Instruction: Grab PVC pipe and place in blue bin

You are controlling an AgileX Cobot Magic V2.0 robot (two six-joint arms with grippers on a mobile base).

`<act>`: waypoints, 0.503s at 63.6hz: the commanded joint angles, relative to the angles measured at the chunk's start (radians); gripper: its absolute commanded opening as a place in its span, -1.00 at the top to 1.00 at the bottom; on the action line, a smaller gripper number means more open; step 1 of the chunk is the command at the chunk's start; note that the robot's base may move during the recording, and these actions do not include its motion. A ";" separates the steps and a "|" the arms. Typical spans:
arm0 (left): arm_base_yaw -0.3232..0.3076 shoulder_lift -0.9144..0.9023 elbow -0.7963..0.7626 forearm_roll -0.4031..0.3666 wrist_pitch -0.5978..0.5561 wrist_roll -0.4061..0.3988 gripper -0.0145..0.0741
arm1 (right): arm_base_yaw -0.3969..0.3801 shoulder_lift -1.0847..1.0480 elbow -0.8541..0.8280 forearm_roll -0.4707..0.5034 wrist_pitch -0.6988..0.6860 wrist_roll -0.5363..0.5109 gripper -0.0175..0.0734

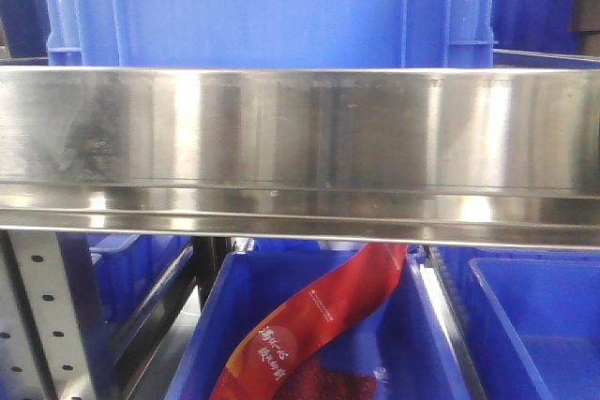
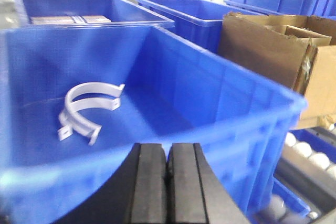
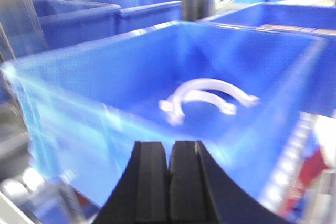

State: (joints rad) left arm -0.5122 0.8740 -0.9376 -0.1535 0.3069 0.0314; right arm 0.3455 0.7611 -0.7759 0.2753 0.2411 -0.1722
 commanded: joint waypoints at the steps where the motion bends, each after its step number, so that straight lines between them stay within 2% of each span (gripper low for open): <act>1: 0.032 -0.088 0.067 0.007 -0.033 0.001 0.92 | -0.050 -0.078 0.067 -0.017 -0.053 -0.003 0.98; 10: 0.121 -0.236 0.179 0.007 -0.030 0.001 0.92 | -0.138 -0.206 0.169 -0.017 -0.011 -0.003 0.98; 15: 0.162 -0.322 0.231 0.001 0.012 0.001 0.92 | -0.175 -0.280 0.211 -0.017 0.015 -0.003 0.98; 21: 0.190 -0.395 0.258 0.000 0.054 0.001 0.92 | -0.188 -0.345 0.224 -0.017 0.032 -0.003 0.98; 32: 0.223 -0.480 0.269 0.021 0.064 0.001 0.92 | -0.188 -0.418 0.224 -0.017 0.043 -0.003 0.98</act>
State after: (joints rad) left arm -0.3013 0.4243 -0.6718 -0.1431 0.3752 0.0314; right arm 0.1655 0.3685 -0.5548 0.2653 0.2931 -0.1722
